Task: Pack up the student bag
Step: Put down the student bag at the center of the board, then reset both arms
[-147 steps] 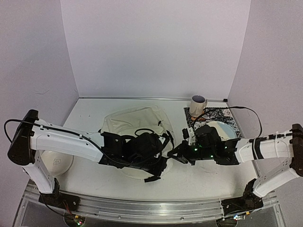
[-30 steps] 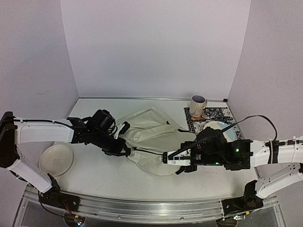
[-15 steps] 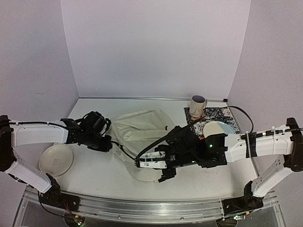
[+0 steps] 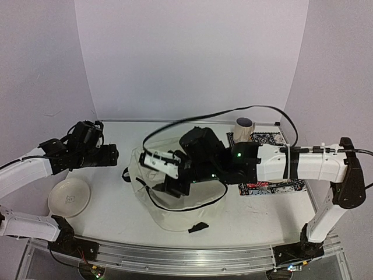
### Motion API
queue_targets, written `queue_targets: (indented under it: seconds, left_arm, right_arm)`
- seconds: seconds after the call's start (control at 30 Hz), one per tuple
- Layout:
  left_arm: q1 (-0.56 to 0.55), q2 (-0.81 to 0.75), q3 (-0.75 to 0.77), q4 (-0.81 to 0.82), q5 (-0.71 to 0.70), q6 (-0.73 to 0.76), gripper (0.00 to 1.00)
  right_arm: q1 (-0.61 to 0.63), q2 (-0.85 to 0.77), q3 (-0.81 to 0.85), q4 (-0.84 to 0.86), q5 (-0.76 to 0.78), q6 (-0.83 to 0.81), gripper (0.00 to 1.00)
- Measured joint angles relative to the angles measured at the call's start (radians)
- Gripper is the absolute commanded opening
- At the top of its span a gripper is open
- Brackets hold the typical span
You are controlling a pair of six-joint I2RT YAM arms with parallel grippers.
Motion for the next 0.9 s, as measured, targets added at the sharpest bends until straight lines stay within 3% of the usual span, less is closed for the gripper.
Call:
queue_targets:
  seconds: [0.2, 0.3, 0.43, 0.6, 0.9]
  left_arm:
    - [0.035, -0.105, 0.022, -0.023, -0.089, 0.011, 1.0]
    - [0.039, -0.164, 0.021, -0.04, -0.145, 0.01, 1.0]
    - [0.039, -0.276, 0.016, -0.042, -0.217, 0.01, 1.0]
    - [0.039, -0.449, -0.016, -0.042, -0.294, 0.005, 0.99]
    - [0.039, -0.704, -0.066, -0.042, -0.357, -0.026, 0.99]
  right_arm:
    - [-0.191, 0.008, 0.061, 0.004, 0.108, 0.198, 0.83]
    - [-0.293, 0.007, 0.054, 0.0, 0.203, 0.309, 0.98]
    - [-0.405, -0.059, -0.045, -0.003, 0.311, 0.46, 0.98]
    - [-0.489, -0.256, -0.234, -0.02, 0.462, 0.605, 0.98]
    - [-0.491, -0.701, -0.559, 0.045, 0.674, 0.744, 0.98]
